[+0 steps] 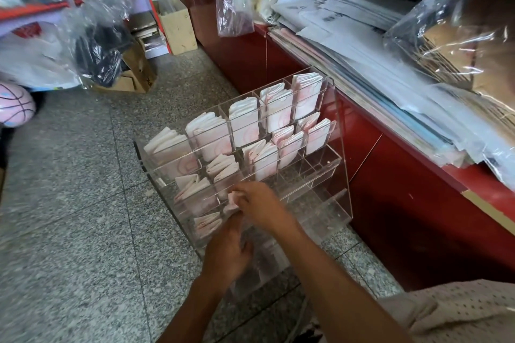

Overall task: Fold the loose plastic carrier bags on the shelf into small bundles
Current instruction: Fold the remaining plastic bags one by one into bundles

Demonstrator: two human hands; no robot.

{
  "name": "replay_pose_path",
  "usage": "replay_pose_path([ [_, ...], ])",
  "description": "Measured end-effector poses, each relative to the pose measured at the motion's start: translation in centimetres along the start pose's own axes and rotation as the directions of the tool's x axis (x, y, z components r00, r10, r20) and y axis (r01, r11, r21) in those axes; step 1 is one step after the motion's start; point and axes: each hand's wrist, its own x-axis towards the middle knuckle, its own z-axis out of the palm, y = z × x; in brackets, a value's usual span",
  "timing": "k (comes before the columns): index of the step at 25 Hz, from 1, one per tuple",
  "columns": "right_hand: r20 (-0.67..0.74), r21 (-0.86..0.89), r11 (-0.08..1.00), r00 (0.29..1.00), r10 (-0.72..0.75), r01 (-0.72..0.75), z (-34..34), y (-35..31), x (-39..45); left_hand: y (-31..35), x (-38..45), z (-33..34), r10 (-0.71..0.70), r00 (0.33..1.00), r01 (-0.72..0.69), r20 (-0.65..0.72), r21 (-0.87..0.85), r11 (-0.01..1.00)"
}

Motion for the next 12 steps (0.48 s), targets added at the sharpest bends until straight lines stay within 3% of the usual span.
replay_pose_path([
  [4, -0.287, -0.046, 0.999, 0.958, 0.003, -0.017, -0.4, 0.3, -0.3, 0.1, -0.4, 0.0, 0.029, 0.999, -0.028, 0.031, -0.017, 0.999],
  [8, -0.103, -0.037, 0.999, 0.995, -0.008, 0.005, -0.5, 0.0, -0.5, 0.3, -1.3, 0.7, -0.025, 0.994, 0.02, 0.111, 0.044, 0.999],
  [10, -0.099, 0.075, 0.997, 0.995, 0.011, -0.004, -0.7, -0.2, -0.9, 0.3, -1.3, 0.7, -0.037, 0.993, 0.031, 0.116, 0.056, 0.998],
  [12, -0.051, 0.031, 0.999, 0.998, 0.027, -0.026, -0.9, 0.1, -1.0, 0.4, -1.3, 0.6, -0.032, 0.992, 0.026, 0.121, 0.05, 0.998],
])
